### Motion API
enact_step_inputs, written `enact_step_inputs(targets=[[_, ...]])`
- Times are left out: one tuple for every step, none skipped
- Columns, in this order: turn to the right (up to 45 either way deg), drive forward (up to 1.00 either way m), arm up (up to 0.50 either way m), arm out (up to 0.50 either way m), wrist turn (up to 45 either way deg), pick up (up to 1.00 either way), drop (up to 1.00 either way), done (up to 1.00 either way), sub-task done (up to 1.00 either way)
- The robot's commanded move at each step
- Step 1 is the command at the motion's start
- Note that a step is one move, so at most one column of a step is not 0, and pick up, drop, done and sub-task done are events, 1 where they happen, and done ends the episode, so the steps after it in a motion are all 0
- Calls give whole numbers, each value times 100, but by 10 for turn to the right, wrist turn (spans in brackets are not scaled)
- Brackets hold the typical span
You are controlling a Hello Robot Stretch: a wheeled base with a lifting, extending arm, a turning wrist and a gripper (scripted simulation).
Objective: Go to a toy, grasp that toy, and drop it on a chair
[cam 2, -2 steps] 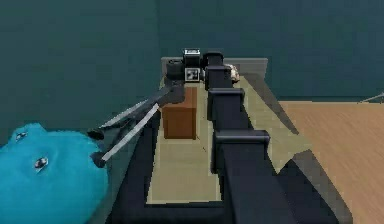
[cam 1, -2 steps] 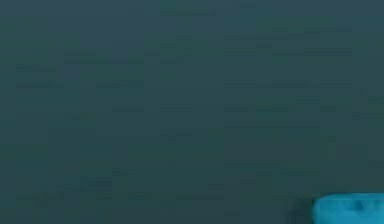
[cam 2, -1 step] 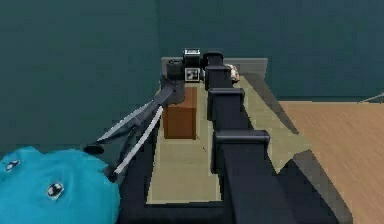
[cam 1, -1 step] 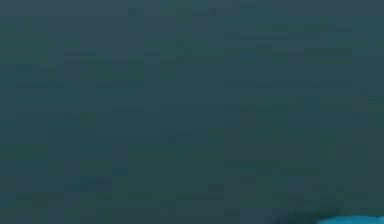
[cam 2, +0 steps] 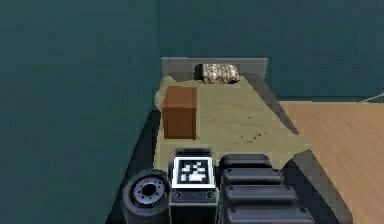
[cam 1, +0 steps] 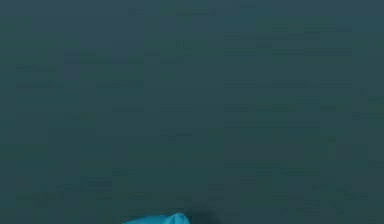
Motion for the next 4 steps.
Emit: enact_step_inputs(targets=[[-450, 0, 0, 0, 0, 0, 0, 0, 0], [-450, 0, 0, 0, 0, 0, 0, 0, 0], [-450, 0, 0, 0, 0, 0, 0, 0, 0], [-180, 0, 0, 0, 0, 0, 0, 0, 0]])
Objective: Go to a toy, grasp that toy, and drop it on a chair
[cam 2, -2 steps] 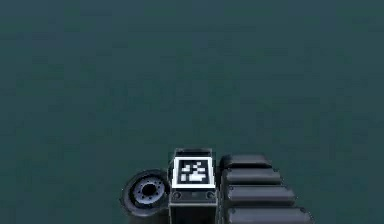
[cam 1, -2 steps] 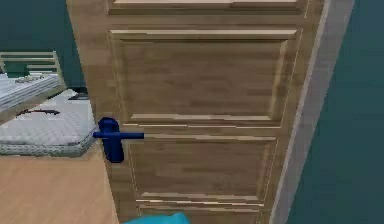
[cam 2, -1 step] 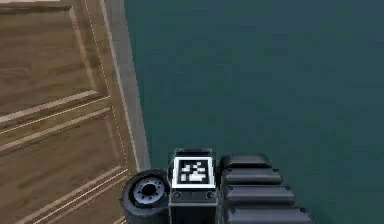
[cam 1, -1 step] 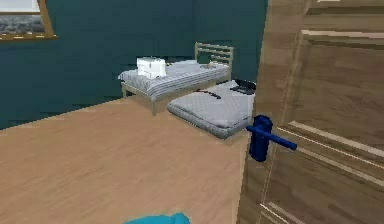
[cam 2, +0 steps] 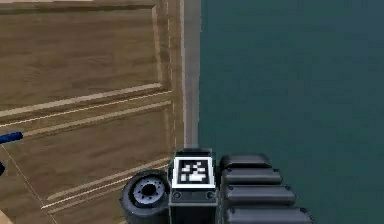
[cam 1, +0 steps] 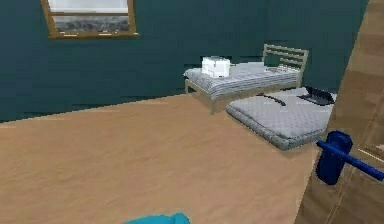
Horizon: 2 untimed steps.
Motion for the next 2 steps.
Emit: enact_step_inputs(targets=[[0, 70, 0, 0, 0, 0, 0, 0, 0], [120, 0, 0, 0, 0, 0, 0, 0, 0]])
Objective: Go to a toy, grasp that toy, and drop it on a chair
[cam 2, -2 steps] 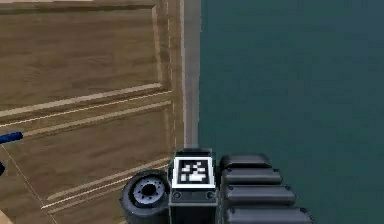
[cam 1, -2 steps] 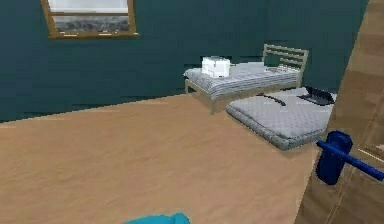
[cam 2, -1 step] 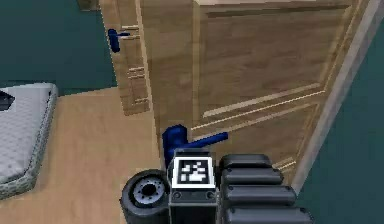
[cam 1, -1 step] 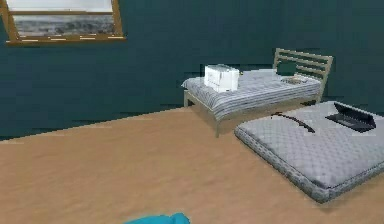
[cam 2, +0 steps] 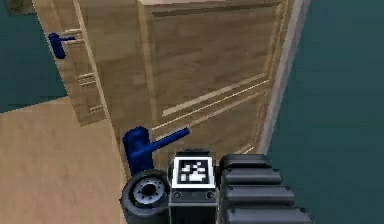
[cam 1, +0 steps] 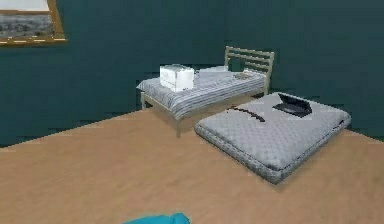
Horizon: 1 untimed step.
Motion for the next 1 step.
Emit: enact_step_inputs(targets=[[0, 35, 0, 0, 0, 0, 0, 0, 0]])
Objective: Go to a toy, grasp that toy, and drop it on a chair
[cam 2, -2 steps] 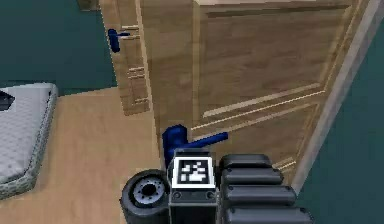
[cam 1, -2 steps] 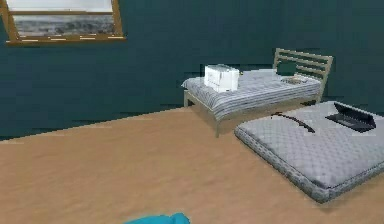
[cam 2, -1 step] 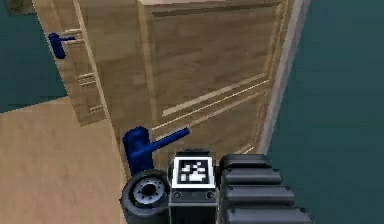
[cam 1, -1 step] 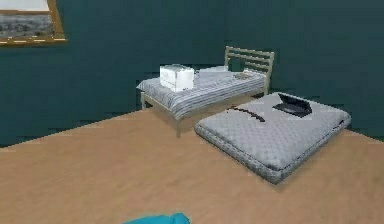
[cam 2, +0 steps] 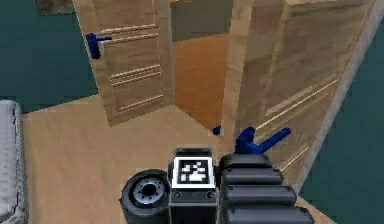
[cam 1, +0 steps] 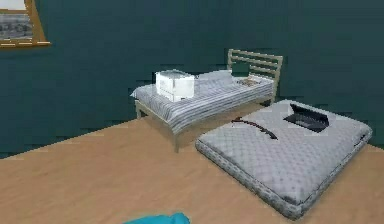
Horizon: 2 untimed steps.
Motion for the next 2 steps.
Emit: enact_step_inputs(targets=[[450, 0, 0, 0, 0, 0, 0, 0, 0], [60, 0, 0, 0, 0, 0, 0, 0, 0]])
